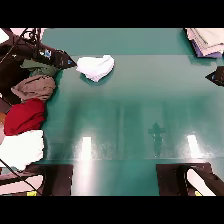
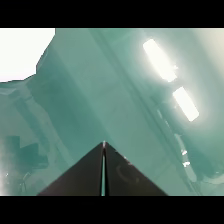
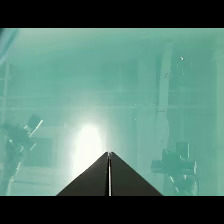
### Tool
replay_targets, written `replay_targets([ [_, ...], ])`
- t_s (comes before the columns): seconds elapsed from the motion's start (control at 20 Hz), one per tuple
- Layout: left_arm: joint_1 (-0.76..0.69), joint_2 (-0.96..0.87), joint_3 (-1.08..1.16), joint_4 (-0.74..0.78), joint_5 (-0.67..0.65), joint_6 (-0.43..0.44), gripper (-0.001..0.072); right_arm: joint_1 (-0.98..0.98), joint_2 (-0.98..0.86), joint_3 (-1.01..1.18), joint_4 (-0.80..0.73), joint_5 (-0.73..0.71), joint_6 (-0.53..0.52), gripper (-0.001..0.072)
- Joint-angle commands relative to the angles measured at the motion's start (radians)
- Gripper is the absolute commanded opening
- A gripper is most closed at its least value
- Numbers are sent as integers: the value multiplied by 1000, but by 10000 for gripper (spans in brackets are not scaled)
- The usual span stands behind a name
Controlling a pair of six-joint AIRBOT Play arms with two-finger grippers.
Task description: Fold the shirts.
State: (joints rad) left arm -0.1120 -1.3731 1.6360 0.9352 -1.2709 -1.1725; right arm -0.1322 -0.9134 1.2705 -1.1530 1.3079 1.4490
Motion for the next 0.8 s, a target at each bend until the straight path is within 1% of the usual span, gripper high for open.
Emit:
replay_targets([
  [0.0, 0, 0, 0, 0, 0, 0, 25, 0, 0, 1, 0, 0, 0, 15],
  [0.65, 0, 0, 0, 0, 0, 0, 25, 0, 0, 1, 2, 0, 0, 15],
  [0.75, 0, 0, 0, -8, 29, 0, 25, 0, 0, 1, 11, 0, 1, 15],
])
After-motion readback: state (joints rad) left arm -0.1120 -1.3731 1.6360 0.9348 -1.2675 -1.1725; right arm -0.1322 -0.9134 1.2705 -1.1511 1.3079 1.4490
